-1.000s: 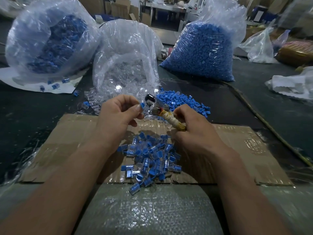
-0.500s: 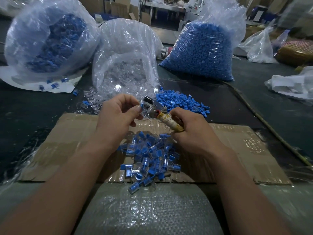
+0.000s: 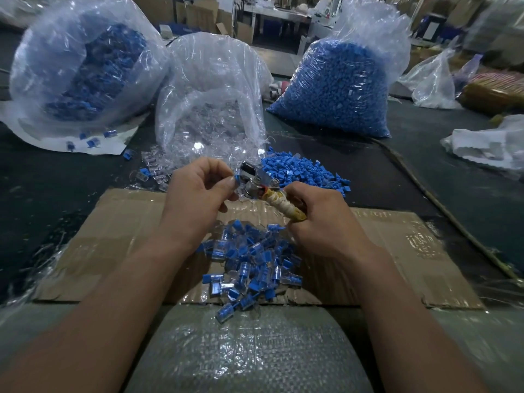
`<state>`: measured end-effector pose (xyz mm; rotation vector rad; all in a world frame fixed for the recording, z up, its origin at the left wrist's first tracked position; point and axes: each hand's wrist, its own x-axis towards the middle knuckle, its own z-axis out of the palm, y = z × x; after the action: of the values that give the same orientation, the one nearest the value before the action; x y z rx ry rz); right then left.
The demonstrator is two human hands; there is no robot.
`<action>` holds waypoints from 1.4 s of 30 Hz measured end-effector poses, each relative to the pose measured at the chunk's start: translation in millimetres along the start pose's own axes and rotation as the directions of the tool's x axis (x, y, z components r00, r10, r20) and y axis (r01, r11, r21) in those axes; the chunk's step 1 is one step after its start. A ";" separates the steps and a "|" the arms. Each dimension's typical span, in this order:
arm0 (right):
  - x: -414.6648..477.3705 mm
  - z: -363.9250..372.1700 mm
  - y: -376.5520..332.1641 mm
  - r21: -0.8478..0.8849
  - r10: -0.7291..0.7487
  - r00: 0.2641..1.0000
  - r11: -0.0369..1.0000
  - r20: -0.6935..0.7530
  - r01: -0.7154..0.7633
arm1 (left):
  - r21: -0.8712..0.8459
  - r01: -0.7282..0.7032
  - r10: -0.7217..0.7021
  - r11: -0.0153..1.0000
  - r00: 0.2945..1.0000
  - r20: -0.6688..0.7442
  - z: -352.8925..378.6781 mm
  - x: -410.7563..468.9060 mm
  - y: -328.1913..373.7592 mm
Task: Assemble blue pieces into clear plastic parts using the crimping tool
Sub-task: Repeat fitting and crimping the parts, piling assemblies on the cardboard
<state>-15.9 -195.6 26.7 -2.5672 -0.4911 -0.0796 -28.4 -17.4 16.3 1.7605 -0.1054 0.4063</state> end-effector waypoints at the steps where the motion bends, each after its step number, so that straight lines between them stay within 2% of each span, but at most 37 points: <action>1: 0.3 0.9 0.5 0.001 0.000 1.000 1.000 0.002 0.000 | 0.004 0.002 -0.002 1.000 1.000 -0.002 0.3 0.1 -0.2; 6: 2.6 4.1 5.7 -0.016 -0.007 1.000 1.000 0.000 0.007 | 0.006 0.034 -0.034 0.999 0.998 -0.056 -0.2 1.2 -3.0; 10: 3.3 -0.8 12.8 -0.050 0.013 0.999 0.999 -0.030 -0.014 | -0.093 0.079 -0.086 0.993 0.994 -0.073 -7.4 4.0 -2.1; 12: 2.4 -4.2 15.1 -0.032 0.055 0.997 0.998 -0.048 -0.057 | -0.161 0.114 -0.113 0.980 0.993 0.015 -11.2 3.5 0.3; 14: 1.1 -7.4 16.7 -0.015 0.088 0.995 0.996 -0.047 -0.089 | -0.188 0.187 -0.155 0.964 0.973 0.174 -13.5 2.3 2.8; 18: 0.1 -10.8 19.3 -0.047 0.143 0.990 0.989 -0.003 -0.143 | -0.133 0.293 -0.207 0.947 0.872 0.444 -13.8 0.2 4.6; 22: 1.4 -10.1 19.8 -0.079 0.161 0.984 0.985 0.081 -0.154 | -0.098 0.262 -0.169 0.960 0.824 0.541 -11.5 -1.4 4.6; 25: 2.5 -9.8 21.3 -0.084 0.158 0.983 0.985 0.091 -0.150 | -0.068 0.255 -0.174 0.965 0.807 0.564 -12.2 -1.4 4.7; 28: 3.3 -10.8 23.8 -0.076 0.166 0.979 0.985 0.117 -0.157 | -0.119 0.306 -0.215 0.945 0.850 0.482 -13.0 1.2 1.6; 31: 3.4 -11.4 26.8 -0.060 0.161 0.980 0.986 0.113 -0.155 | -0.127 0.261 -0.235 0.957 0.954 0.186 -15.0 8.2 -7.4; 33: 3.0 -10.9 28.2 -0.047 0.172 0.978 0.985 0.119 -0.168 | 0.002 0.201 -0.201 0.980 0.979 -0.018 -14.9 12.0 -13.6; 35: 3.1 -9.5 29.3 -0.059 0.177 0.976 0.983 0.123 -0.171 | 0.156 0.157 -0.138 0.975 0.983 -0.124 -12.7 13.5 -17.1; 38: 3.9 -7.0 29.1 -0.051 0.153 0.980 0.988 0.128 -0.148 | 0.273 0.140 -0.108 0.952 0.986 -0.126 -8.4 12.6 -22.7; 41: 4.7 -5.4 29.3 -0.028 0.134 0.977 0.991 0.168 -0.131 | 0.224 0.170 -0.165 0.960 0.985 -0.039 -5.1 11.3 -25.6; 42: 5.0 -5.3 29.7 -0.025 0.130 0.976 0.992 0.176 -0.127 | 0.253 0.144 -0.150 0.957 0.989 0.005 -4.5 11.2 -26.2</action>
<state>-0.4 -220.4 17.6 -2.6249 -0.3890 0.1938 -11.4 -5.3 -3.6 2.0099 0.0638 0.2999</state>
